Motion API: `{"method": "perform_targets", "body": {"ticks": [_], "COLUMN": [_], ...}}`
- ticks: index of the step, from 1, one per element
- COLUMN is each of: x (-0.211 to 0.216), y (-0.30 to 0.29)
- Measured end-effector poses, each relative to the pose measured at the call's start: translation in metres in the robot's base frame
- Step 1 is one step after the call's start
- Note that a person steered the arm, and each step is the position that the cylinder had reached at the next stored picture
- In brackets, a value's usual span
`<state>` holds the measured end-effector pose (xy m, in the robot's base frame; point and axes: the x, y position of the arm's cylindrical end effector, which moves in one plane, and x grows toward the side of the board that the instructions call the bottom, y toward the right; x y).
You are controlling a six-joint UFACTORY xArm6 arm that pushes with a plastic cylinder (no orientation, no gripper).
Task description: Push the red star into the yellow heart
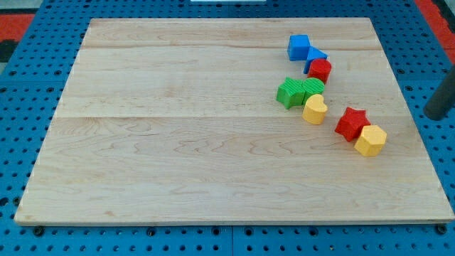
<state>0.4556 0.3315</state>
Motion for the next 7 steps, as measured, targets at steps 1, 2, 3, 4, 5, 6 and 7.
{"method": "perform_targets", "body": {"ticks": [1, 2, 3, 4, 5, 6, 7], "x": [0.015, 0.016, 0.022, 0.044, 0.061, 0.064, 0.068], "y": [-0.032, -0.094, -0.155, -0.189, -0.219, -0.247, -0.223]}}
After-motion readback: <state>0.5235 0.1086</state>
